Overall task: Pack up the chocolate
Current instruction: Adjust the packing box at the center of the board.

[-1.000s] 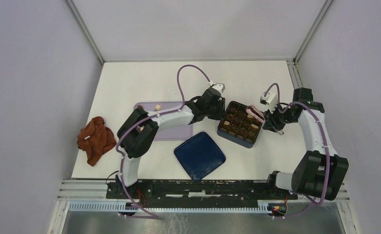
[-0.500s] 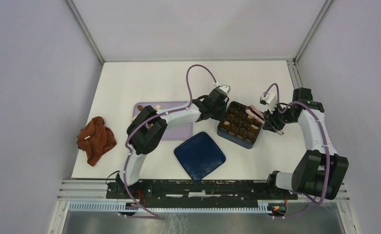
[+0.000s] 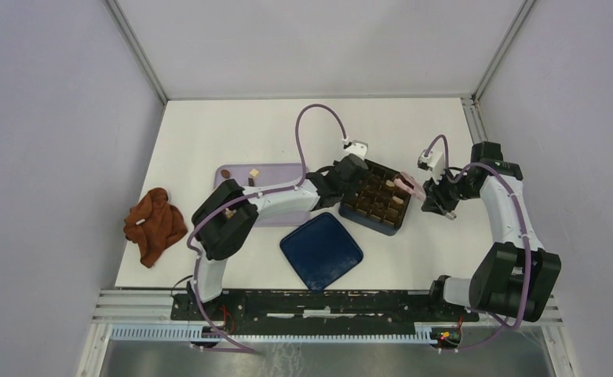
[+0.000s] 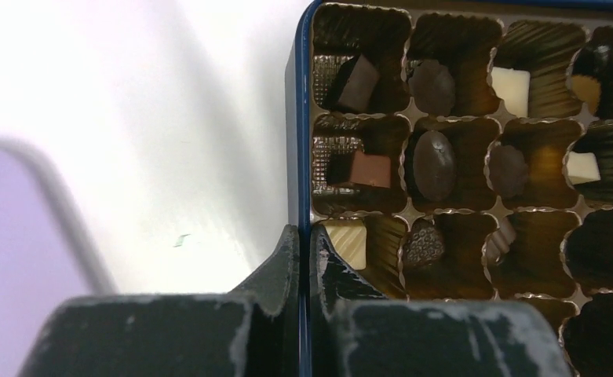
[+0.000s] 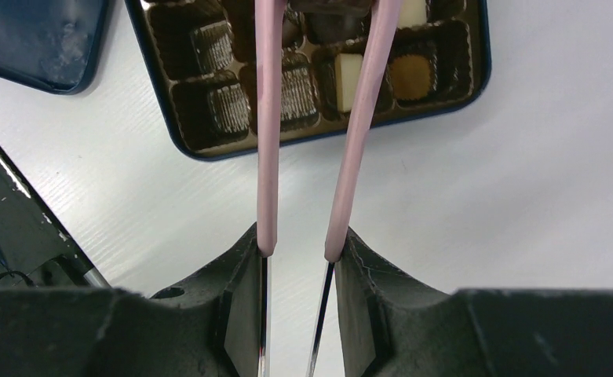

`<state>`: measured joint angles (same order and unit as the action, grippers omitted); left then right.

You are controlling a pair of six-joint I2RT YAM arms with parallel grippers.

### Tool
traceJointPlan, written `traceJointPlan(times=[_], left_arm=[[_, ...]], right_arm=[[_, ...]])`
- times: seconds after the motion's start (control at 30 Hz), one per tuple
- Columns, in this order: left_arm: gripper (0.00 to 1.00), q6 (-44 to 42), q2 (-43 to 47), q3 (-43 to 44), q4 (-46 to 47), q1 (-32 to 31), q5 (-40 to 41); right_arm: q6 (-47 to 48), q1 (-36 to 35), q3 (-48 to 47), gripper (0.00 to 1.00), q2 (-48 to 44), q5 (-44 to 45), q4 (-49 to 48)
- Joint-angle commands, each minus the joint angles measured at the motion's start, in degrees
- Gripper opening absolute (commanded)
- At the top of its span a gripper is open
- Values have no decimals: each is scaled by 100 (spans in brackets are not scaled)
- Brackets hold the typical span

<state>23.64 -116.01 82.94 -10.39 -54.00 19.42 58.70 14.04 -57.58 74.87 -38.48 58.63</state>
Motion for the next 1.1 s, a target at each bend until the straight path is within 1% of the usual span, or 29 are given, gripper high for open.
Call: traceJointPlan(times=[0.0,0.13,0.23,0.33,0.57,0.67,0.83,1.07], left_arm=[[2,-792,1064,-487,1635,-89,1458],[2,-1265,1419,-1023,2526,-198,1842],[2,-1413,1585,-1277,2955,-223,1903],[2,-1480,1654,-1420,3205,-220,1861],[2,-1511,1616,-1486,3420,-230,1755],[2,-1406,1479,-1338,3230,-226,1664],[2,-954,1041,-931,2601,-207,1450],[2,-204,508,-580,1887,-43,953]], right_arm=[[197,31,-448,15,-103,-420,246],[247,30,-544,15,-143,-523,366],[300,20,-587,15,-190,-577,458],[339,20,-629,14,-222,-608,532],[420,23,-556,15,-234,-492,540],[416,23,-431,15,-237,-336,425],[359,20,-151,15,-245,60,151],[339,22,-154,15,-211,212,119]])
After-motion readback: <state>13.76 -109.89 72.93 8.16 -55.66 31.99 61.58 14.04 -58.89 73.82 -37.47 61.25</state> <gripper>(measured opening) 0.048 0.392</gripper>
